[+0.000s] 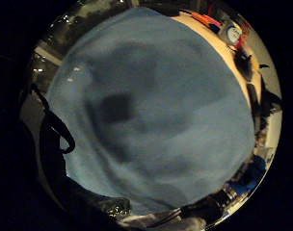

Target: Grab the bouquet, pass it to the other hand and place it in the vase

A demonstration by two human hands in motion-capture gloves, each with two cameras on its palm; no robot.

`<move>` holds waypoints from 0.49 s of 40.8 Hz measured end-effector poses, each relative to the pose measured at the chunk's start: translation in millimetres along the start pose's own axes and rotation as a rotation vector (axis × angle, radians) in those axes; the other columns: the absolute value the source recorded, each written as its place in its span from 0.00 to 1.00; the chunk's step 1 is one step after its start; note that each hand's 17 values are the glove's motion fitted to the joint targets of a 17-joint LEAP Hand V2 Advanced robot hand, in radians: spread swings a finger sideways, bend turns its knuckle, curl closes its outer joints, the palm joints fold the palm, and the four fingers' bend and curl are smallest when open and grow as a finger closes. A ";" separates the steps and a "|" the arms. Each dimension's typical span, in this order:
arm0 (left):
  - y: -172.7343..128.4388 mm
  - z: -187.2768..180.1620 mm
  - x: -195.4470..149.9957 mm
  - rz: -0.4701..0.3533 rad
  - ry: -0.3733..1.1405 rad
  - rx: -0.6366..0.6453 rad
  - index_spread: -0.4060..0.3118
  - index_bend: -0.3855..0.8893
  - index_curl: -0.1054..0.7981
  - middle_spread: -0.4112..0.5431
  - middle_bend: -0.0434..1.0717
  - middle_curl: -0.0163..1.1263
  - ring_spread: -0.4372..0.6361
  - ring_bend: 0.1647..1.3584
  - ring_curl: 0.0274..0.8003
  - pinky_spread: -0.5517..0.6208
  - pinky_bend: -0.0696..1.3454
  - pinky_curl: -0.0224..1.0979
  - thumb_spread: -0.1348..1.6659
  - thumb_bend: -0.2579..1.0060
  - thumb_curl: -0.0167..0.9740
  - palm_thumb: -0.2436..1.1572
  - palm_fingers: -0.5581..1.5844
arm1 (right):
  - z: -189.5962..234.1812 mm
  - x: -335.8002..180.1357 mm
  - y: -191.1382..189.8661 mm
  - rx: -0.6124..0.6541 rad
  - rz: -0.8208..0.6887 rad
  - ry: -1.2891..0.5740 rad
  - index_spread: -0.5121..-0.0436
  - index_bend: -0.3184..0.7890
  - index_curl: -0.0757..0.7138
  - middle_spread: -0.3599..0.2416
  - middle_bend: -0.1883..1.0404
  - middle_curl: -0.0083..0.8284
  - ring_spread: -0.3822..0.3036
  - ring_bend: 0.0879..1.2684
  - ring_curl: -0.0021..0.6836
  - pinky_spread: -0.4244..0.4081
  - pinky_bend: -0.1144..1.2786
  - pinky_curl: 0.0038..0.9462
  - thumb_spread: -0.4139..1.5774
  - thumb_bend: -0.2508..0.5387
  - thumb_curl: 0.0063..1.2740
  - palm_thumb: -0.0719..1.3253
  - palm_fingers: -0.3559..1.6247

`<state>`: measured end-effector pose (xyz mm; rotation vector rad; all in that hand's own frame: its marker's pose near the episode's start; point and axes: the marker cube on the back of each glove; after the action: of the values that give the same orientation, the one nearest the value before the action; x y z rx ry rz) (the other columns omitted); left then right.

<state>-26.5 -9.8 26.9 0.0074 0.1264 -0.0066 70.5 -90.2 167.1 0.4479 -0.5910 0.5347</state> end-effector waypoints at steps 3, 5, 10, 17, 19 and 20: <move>0.0 -2.6 6.9 0.018 0.071 -0.018 0.73 0.41 0.33 0.78 0.25 0.32 0.77 0.45 0.31 0.81 0.47 0.32 0.73 0.20 0.28 0.27 0.32 | -12.6 -24.8 15.5 -0.058 -0.010 -0.168 0.62 0.70 0.62 0.32 0.74 0.73 0.26 0.66 0.74 0.19 0.53 0.44 0.64 0.28 0.38 0.73 0.94; -2.8 -5.5 12.3 0.036 0.153 -0.047 0.73 0.41 0.34 0.78 0.25 0.32 0.77 0.45 0.31 0.81 0.47 0.31 0.73 0.20 0.29 0.28 0.32 | -21.0 -47.1 25.3 -0.074 -0.077 -0.320 0.62 0.68 0.63 0.32 0.74 0.73 0.26 0.68 0.75 0.19 0.55 0.45 0.60 0.29 0.41 0.75 0.92; -7.5 -17.6 25.7 0.099 0.424 -0.174 0.74 0.40 0.34 0.76 0.26 0.33 0.76 0.44 0.30 0.81 0.45 0.31 0.74 0.21 0.30 0.32 0.33 | -32.4 -88.5 50.0 -0.114 -0.198 -0.591 0.64 0.68 0.67 0.33 0.76 0.74 0.27 0.69 0.76 0.19 0.56 0.47 0.53 0.29 0.44 0.77 0.90; 27.0 -72.8 54.3 0.233 0.608 -0.162 0.76 0.40 0.35 0.74 0.26 0.33 0.76 0.43 0.30 0.81 0.44 0.31 0.73 0.21 0.31 0.38 0.33 | -24.1 -125.4 70.1 -0.261 -0.275 -0.842 0.64 0.68 0.71 0.34 0.78 0.74 0.27 0.70 0.77 0.20 0.57 0.48 0.48 0.28 0.48 0.78 0.90; 28.4 -83.7 61.6 0.242 0.679 -0.122 0.77 0.40 0.35 0.74 0.25 0.33 0.76 0.43 0.31 0.81 0.44 0.31 0.73 0.21 0.32 0.39 0.33 | -18.1 -129.8 72.6 -0.308 -0.314 -0.899 0.65 0.69 0.72 0.34 0.78 0.74 0.27 0.71 0.77 0.20 0.57 0.48 0.47 0.28 0.48 0.78 0.90; 25.9 -86.4 64.7 0.241 0.720 -0.109 0.77 0.40 0.35 0.74 0.25 0.33 0.76 0.43 0.31 0.81 0.44 0.31 0.73 0.21 0.32 0.39 0.33 | -16.4 -132.6 75.3 -0.322 -0.335 -0.918 0.65 0.68 0.72 0.34 0.78 0.74 0.27 0.71 0.77 0.20 0.57 0.49 0.47 0.28 0.49 0.77 0.89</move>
<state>27.0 16.3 -66.8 -0.0846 0.8452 0.2457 -60.4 -68.3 90.4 0.4600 -1.4256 -0.1275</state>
